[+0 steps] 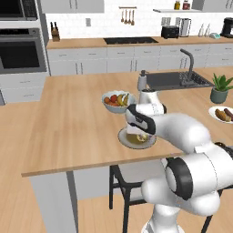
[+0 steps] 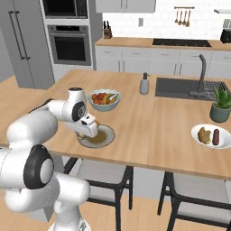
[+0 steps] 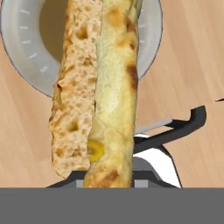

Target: Place one bun and one sausage from the bowl on each plate.

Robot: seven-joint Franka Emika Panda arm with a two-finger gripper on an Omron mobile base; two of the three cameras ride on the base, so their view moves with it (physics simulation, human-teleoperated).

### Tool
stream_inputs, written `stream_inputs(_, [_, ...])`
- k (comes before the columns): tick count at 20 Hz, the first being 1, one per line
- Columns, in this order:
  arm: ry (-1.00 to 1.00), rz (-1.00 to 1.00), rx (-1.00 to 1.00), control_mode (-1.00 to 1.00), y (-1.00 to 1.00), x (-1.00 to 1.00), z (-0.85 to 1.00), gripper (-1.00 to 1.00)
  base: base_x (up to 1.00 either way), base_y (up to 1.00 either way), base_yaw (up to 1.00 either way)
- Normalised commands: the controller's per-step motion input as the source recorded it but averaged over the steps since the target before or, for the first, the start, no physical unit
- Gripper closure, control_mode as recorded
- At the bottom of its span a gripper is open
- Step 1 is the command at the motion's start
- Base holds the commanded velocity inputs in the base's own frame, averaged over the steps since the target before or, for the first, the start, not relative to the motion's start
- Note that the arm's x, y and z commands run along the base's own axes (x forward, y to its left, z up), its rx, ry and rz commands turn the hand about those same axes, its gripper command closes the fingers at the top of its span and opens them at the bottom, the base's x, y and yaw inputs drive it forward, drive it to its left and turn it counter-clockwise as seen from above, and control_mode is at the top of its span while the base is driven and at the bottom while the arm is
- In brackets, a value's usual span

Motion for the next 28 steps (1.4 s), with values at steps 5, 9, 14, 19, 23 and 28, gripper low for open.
stream_inputs(5, [-0.01,0.01,0.02,-1.0,0.15,0.65,-0.63,1.0,0.0,0.0,0.0])
stream_inputs(9, [-0.02,0.01,0.01,-1.0,0.24,0.7,-0.52,1.0,0.0,0.0,0.0])
stream_inputs(14, [-0.07,0.0,0.0,-1.0,0.01,0.65,-0.42,1.0,0.0,0.0,0.0])
stream_inputs(19, [-0.01,0.0,0.0,-1.0,0.0,0.26,-0.31,-1.0,0.0,0.0,0.0])
stream_inputs(23, [0.0,0.0,0.03,-1.0,0.0,-0.13,0.2,-1.0,0.0,0.0,0.0])
stream_inputs(28, [-0.01,0.0,0.04,-1.0,0.02,-0.38,0.75,-1.0,0.0,0.0,0.0])
